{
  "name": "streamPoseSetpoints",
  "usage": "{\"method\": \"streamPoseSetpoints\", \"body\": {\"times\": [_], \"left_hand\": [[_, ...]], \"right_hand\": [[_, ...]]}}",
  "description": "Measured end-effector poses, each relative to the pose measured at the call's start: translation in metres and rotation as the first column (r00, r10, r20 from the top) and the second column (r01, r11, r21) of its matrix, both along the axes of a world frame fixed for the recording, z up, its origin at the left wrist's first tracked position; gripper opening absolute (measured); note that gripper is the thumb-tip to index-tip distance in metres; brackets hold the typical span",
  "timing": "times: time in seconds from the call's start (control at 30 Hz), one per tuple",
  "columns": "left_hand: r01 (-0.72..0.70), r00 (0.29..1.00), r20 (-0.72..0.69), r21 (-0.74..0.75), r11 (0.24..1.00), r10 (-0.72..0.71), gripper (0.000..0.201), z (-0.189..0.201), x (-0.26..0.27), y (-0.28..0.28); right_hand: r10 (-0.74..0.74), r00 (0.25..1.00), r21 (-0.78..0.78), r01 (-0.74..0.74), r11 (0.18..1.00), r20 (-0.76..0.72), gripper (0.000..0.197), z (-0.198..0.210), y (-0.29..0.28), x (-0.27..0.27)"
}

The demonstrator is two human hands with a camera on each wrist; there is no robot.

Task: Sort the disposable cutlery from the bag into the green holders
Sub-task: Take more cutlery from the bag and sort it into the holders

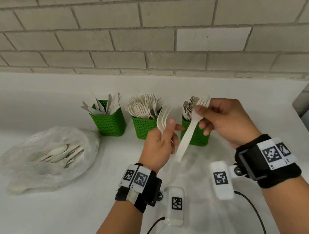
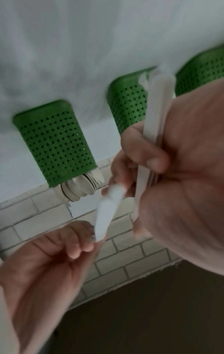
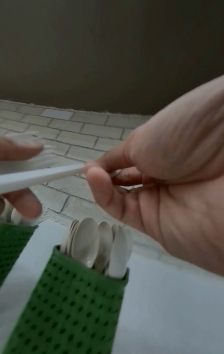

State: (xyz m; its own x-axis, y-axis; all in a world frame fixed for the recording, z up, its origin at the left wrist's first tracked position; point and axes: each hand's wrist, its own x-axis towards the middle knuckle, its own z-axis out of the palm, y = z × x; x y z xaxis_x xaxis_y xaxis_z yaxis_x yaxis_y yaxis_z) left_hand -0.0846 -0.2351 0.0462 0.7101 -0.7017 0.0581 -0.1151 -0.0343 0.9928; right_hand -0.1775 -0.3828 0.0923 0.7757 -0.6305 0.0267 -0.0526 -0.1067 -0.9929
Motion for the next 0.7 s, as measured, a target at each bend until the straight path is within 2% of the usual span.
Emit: {"method": "streamPoseSetpoints", "body": {"times": [0.07,0.13,0.2,0.27,0.33,0.43,0.5,0.53,0.63,0.67,0.7], "left_hand": [[-0.004,0.998,-0.063,0.006,1.0,0.004,0.056,0.004,0.001,-0.001],[0.051,0.987,-0.156,0.003,0.999,-0.05,0.063,0.007,-0.001,-0.003],[0.113,0.96,-0.255,-0.027,0.993,-0.116,0.069,0.011,-0.004,-0.002],[0.159,0.945,-0.278,-0.063,0.985,-0.17,0.072,0.014,-0.007,0.0],[0.195,0.947,-0.247,-0.068,0.978,-0.206,0.075,0.015,-0.011,0.002],[0.161,0.962,-0.217,-0.042,0.986,-0.166,0.073,0.013,-0.014,0.002],[0.122,0.985,-0.124,-0.009,0.992,-0.122,0.063,0.009,-0.013,0.002],[0.119,0.992,-0.053,0.01,0.993,-0.119,0.053,0.007,-0.011,0.002],[0.181,0.973,0.118,0.134,0.974,-0.197,0.015,0.005,-0.005,0.002],[0.201,0.963,0.145,0.169,0.965,-0.226,0.006,0.005,-0.004,0.002],[0.196,0.956,0.182,0.196,0.961,-0.232,0.022,0.001,-0.003,0.001]], "right_hand": [[0.109,0.993,-0.078,-0.113,0.991,-0.052,0.018,0.003,0.006,0.001],[0.211,0.977,-0.051,-0.212,0.976,-0.025,0.007,0.006,0.014,0.004],[0.197,0.98,-0.009,-0.196,0.98,0.043,0.015,0.006,0.016,0.007],[0.155,0.983,0.032,-0.159,0.987,0.097,0.018,0.006,0.014,0.01],[0.147,0.984,0.03,-0.151,0.988,0.102,0.014,0.003,0.015,0.013],[0.114,0.993,-0.178,-0.106,0.978,0.034,0.002,-0.001,0.019,0.014],[0.129,0.991,-0.3,-0.132,0.945,-0.029,0.014,0.001,0.022,0.013],[0.179,0.983,-0.3,-0.184,0.936,-0.043,0.018,0.003,0.025,0.012],[0.311,0.95,-0.215,-0.309,0.926,-0.028,0.008,0.006,0.035,0.011],[0.297,0.954,-0.215,-0.296,0.931,-0.028,0.018,0.004,0.036,0.012],[0.272,0.962,-0.212,-0.271,0.939,-0.022,0.024,0.002,0.037,0.012]]}}
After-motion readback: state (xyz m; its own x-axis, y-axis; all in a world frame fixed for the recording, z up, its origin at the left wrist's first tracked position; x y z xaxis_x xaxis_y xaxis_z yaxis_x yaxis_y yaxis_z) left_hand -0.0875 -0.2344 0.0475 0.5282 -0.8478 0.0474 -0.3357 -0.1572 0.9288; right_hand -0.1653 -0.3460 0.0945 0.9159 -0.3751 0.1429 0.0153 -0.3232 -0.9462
